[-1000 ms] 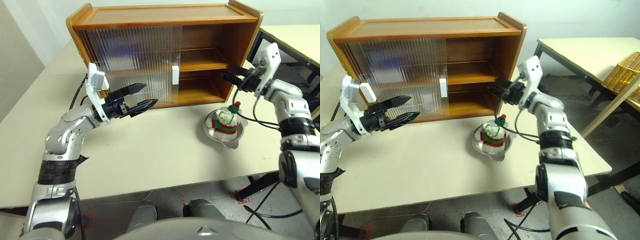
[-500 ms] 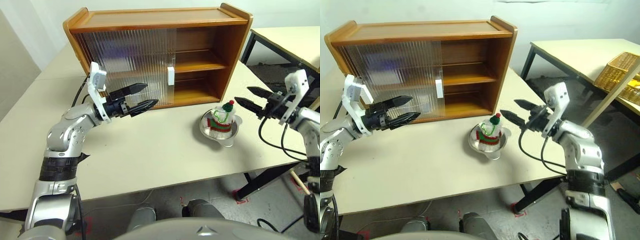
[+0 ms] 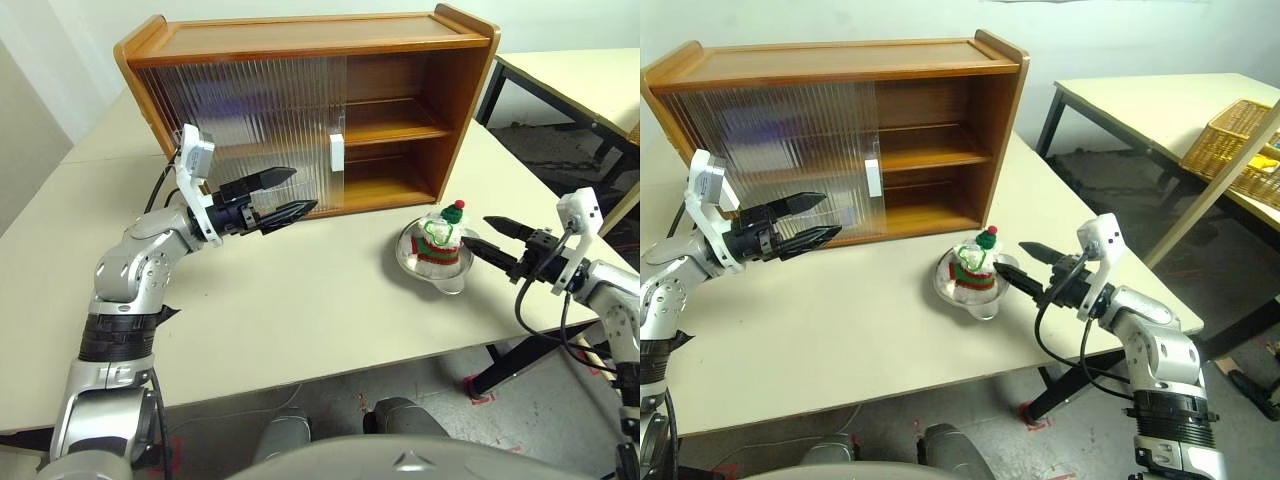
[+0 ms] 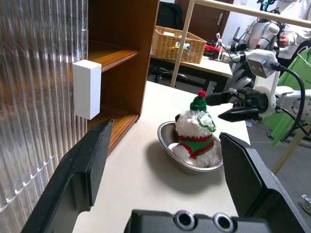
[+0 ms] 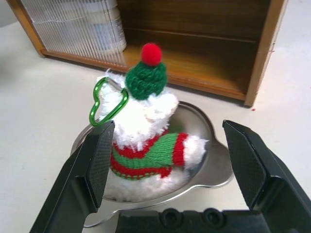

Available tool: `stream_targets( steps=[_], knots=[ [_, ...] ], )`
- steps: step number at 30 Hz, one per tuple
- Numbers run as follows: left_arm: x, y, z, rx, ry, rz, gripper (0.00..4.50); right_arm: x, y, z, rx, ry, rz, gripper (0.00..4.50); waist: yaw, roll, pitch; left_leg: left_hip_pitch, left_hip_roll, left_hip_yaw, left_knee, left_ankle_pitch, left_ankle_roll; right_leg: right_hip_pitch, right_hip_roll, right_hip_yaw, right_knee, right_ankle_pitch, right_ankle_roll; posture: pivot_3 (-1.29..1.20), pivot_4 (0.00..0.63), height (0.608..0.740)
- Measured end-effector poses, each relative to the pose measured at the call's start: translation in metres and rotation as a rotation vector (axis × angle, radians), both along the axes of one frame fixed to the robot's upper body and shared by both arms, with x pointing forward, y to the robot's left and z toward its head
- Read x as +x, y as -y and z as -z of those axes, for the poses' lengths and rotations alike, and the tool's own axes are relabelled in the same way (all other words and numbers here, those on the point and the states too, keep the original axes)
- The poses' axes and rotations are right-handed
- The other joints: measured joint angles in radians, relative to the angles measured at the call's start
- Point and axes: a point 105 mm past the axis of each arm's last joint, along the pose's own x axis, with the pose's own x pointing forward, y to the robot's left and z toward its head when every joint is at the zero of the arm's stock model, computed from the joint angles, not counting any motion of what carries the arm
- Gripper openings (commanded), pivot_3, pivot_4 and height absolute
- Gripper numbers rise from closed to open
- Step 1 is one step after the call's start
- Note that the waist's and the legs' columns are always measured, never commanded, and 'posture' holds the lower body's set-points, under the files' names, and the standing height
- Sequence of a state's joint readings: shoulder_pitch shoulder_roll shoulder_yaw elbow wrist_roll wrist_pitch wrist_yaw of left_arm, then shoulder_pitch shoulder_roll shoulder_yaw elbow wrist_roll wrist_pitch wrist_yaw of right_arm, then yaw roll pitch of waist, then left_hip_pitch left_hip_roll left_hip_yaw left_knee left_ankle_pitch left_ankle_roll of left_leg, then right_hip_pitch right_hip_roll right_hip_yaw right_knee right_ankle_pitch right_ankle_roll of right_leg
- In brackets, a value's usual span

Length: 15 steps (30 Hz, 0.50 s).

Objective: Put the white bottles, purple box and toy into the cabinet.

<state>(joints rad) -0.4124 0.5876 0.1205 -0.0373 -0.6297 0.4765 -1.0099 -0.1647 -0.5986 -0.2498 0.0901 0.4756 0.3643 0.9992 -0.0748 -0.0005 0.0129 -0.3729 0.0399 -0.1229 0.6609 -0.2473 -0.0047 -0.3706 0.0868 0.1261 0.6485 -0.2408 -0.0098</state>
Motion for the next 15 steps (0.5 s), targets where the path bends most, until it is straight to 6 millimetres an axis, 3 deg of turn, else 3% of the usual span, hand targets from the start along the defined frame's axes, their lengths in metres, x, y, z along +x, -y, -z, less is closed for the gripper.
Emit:
stream_targets(
  steps=[15],
  knots=[
    [0.000, -0.003, -0.001, 0.012, 0.003, -0.009, 4.50, -0.001, -0.032, 0.027, 0.026, -0.047, -0.068, 4.45, 0.004, 0.000, 0.000, 0.000, 0.000, -0.003, -0.001, 0.000, -0.001, 0.000, 0.000, 0.000, 0.000, -0.001, -0.001, -0.10, 0.000, 0.740]
  ],
)
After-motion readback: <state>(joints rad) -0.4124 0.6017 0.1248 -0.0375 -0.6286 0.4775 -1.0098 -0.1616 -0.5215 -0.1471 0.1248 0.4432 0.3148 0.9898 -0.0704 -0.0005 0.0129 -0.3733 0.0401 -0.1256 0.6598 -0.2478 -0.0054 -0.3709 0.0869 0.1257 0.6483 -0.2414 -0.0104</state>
